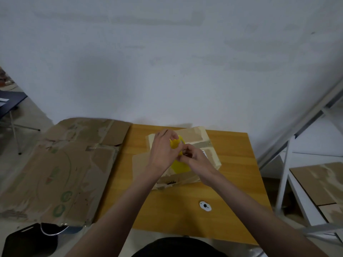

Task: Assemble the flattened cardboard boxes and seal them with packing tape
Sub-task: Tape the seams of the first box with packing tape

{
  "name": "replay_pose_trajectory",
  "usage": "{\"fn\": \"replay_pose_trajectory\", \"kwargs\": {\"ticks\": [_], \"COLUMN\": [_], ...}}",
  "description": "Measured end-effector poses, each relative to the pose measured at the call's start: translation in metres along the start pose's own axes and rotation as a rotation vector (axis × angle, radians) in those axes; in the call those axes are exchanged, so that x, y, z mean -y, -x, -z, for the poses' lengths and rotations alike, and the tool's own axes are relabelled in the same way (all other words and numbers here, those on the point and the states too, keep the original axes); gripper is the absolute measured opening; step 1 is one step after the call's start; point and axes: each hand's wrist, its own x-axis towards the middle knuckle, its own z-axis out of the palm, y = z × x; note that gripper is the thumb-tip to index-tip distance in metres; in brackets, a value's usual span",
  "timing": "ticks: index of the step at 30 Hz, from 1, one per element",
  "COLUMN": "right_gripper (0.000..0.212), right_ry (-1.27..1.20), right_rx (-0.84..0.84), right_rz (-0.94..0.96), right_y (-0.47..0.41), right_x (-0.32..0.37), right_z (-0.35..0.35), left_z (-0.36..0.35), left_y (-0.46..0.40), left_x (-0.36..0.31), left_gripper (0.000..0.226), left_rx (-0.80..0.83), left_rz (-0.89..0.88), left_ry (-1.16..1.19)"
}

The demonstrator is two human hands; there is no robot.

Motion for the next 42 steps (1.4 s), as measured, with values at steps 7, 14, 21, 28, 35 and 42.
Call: {"fn": "replay_pose_trajectory", "kwargs": {"ticks": [7,14,21,28,35,42], "right_gripper": [0.030,0.041,0.027,0.037,0.030,0.017], "right_ry": [0.006,0.010,0.026,0.077,0.113,0.145], "right_rx": [0.010,0.022,0.076,0.141,0.183,0.088], "right_rz": [0.004,0.038,0.049,0.026,0.076,0.113], "right_y": [-0.001,-0.003,0.002,0.009,0.022,0.030], "right_x": [0.004,-0.001,-0.010,-0.018,-0.010,-0.012], "right_z": [0.009,0.009,0.024,0.040,0.051,0.056], "left_z": [-0.006,-0.010,-0.006,0.006,0.012,-0.007], "left_y": [0.002,0.009,0.013,0.006,-0.009,0.003], "left_x": [-0.007,-0.001,0.003,0.004,0.002,0.000], "left_gripper": [0.012,0.023,0.033,0.009,0.004,0.008], "left_rx": [-0.090,-0.072,-0.015,0.047,0.165,0.178], "left_rz": [-0.051,-0.055,-0.089,-0.097,-0.039,-0.150], "left_ry": [0.040,0.086,0.110,0.156,0.192,0.067]}}
